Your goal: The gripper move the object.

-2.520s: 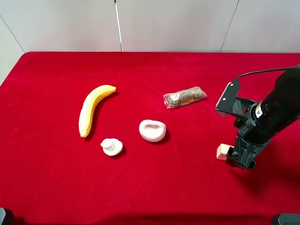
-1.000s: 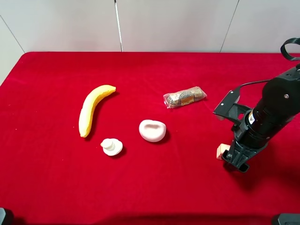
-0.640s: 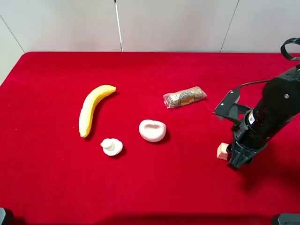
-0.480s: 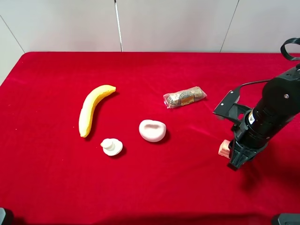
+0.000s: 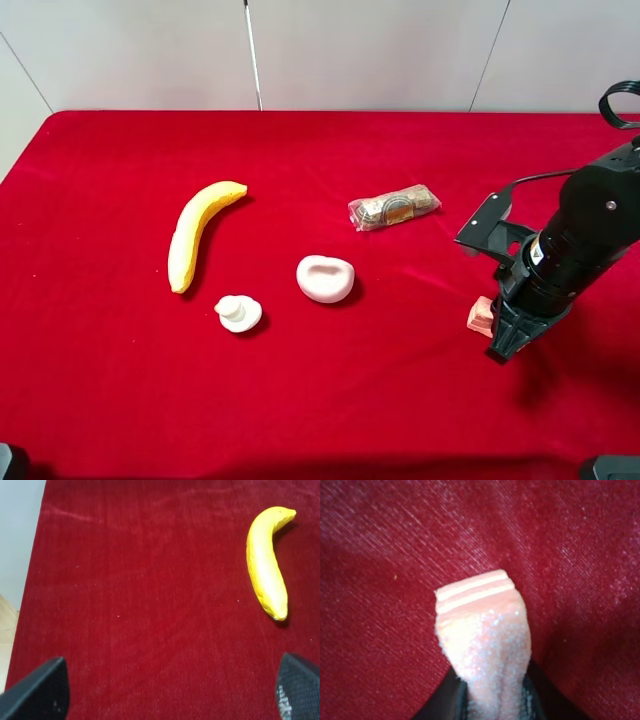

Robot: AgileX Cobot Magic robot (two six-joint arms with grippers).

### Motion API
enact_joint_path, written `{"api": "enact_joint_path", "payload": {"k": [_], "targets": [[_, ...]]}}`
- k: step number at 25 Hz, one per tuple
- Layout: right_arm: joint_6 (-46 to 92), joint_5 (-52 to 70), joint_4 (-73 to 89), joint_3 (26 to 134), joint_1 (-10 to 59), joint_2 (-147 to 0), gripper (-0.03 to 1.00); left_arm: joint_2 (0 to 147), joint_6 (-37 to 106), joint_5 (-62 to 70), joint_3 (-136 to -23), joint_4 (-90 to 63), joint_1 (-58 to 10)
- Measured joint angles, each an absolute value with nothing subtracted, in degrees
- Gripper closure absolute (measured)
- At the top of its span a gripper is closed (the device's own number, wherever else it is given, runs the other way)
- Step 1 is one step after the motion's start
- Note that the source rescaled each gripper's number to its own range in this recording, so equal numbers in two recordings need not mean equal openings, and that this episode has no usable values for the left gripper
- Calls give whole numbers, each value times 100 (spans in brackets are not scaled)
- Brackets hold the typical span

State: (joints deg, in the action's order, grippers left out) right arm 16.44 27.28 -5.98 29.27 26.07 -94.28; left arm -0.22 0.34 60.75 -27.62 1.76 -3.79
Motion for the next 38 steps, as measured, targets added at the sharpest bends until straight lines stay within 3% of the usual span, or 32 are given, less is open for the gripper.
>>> {"api": "enact_joint_path", "payload": {"k": [18,38], "targets": [[1644,2800,-598,2949,2607,-9428,93,-22,34,6075,-2762,176,-379],[1644,3521,-595,3941,2607,-9428,94,-22,34,6075,-2762,176,-379]]}}
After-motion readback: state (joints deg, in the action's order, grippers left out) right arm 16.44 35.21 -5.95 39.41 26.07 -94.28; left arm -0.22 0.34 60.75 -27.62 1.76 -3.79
